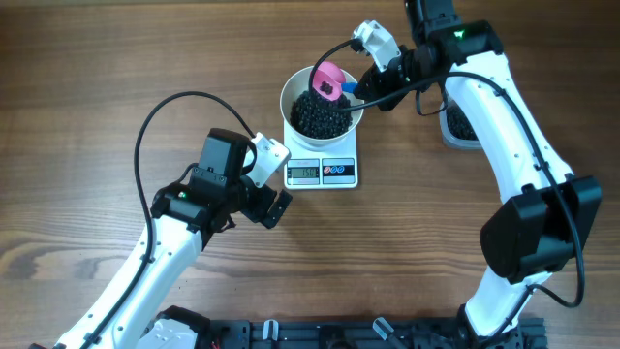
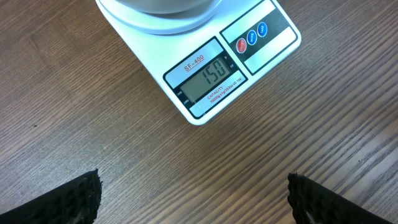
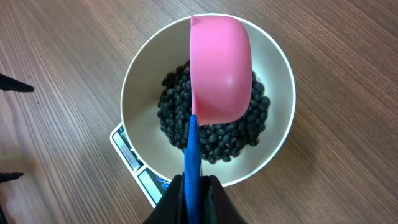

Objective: Scoop item into bowl and weigh 150g on scale
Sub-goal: 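Carry the pink scoop back to the clear bean tub, right gripper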

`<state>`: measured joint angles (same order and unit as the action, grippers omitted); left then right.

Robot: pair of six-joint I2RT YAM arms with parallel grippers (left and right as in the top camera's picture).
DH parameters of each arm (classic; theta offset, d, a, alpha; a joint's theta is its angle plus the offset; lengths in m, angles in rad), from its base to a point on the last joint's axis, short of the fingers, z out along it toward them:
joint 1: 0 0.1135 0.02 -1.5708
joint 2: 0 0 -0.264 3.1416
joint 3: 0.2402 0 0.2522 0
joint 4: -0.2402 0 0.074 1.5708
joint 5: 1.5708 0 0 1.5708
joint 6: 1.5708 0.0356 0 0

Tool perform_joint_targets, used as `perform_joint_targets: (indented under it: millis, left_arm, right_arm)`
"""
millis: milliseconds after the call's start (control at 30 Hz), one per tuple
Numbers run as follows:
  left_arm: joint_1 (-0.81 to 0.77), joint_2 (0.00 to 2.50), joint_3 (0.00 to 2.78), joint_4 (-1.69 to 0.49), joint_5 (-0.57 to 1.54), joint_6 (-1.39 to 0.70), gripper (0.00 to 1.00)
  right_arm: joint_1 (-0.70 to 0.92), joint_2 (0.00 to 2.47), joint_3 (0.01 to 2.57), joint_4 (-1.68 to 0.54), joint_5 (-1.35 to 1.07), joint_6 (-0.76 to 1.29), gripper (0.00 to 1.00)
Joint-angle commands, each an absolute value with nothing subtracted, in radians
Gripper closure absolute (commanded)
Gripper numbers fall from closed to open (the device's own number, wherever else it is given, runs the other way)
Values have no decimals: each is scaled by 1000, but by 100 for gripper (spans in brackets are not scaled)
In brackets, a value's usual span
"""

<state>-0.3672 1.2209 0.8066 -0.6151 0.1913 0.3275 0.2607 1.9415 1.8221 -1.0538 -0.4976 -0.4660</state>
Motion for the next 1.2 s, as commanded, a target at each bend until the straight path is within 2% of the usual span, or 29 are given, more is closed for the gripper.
perform_joint_targets:
  millis: [0,433,800,1000,1167]
  left_arm:
    - [-361,1225,802,-615,189,333,0]
    - [-361,1225,802,-615,189,333,0]
    - [-361,1225,802,-615,189,333,0]
    - [-362,1225,802,-615,189,333,0]
    - [-361,1225,802,-615,189,333,0]
  right_arm:
    - [259,1911,1850,-1054,-562,-441,96]
    - [132,1911,1850,-1047,-842,-415,96]
    - [-187,1831,1850,-1060,-975,-329,96]
    - [-368,1808,1850,-1219,-926,-339,96]
    - [-420,1808,1850,-1286,-664,-316,96]
